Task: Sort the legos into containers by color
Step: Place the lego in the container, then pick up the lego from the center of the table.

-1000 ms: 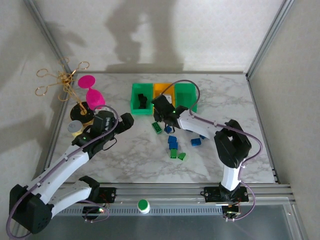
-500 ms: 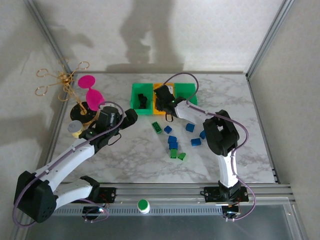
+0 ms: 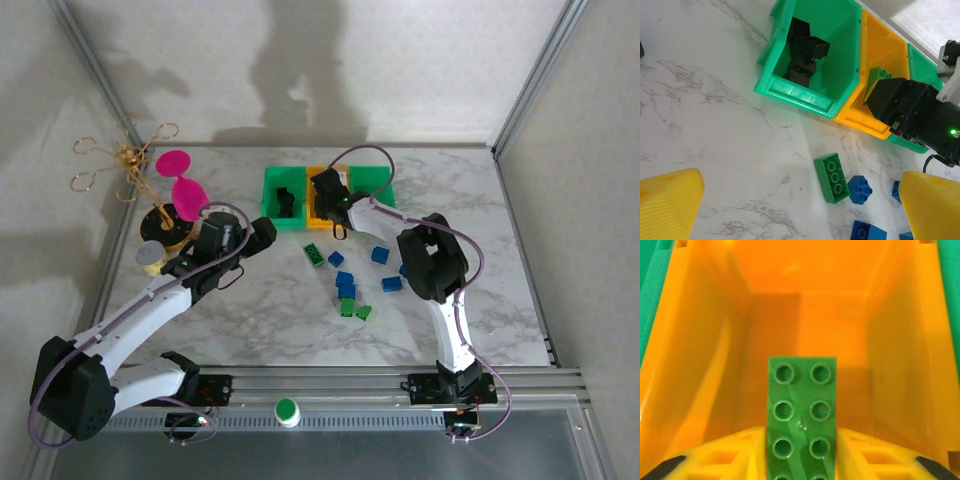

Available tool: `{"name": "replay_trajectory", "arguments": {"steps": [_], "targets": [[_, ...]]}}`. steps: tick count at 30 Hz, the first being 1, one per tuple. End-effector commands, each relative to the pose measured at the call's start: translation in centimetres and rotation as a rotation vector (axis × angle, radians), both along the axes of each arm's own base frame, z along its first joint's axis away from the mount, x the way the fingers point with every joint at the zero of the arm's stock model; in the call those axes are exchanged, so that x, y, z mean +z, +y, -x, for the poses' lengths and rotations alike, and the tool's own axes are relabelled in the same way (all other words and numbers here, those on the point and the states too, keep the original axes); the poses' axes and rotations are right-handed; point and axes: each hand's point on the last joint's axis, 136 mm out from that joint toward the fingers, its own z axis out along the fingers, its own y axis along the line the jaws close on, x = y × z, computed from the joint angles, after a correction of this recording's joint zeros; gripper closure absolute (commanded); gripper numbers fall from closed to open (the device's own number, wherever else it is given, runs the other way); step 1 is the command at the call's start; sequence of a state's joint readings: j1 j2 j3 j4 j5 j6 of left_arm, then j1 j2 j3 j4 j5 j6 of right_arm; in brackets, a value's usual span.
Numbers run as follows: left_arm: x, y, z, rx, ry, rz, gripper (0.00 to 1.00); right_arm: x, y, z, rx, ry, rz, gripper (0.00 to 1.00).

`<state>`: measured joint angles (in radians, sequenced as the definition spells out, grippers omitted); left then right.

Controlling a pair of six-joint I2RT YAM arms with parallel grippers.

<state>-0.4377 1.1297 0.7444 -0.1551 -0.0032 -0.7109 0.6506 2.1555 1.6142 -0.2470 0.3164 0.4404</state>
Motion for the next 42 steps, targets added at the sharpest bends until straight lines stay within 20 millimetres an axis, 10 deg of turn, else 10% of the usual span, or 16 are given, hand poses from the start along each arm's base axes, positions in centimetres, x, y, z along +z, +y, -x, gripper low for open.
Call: {"name": "replay_trajectory", "arguments": {"steps": [1, 14, 27, 42], "targets": [[1.4, -0.2, -0.6, -0.005, -0.035, 0.003, 0.0, 2.5, 0.7, -0.6, 0.016, -0.055, -0.034, 0.58], [1.1, -0.3, 0.9, -0.035, -0.015, 0.009, 0.0, 6.1, 0.4, 4.3, 0.06, -0.07, -0.119, 0.57], [-1.0, 0.8, 4.4, -0.045, 0.05, 0.023, 0.0, 0.6, 2.8, 15.0, 0.311, 0.096, -0.038, 0.45], [-1.1, 1.8, 5.0, -0.002, 0.046, 0.022, 0.0, -3.4, 4.7, 14.4, 0.414, 0.133, 0.084, 0.45]]}}
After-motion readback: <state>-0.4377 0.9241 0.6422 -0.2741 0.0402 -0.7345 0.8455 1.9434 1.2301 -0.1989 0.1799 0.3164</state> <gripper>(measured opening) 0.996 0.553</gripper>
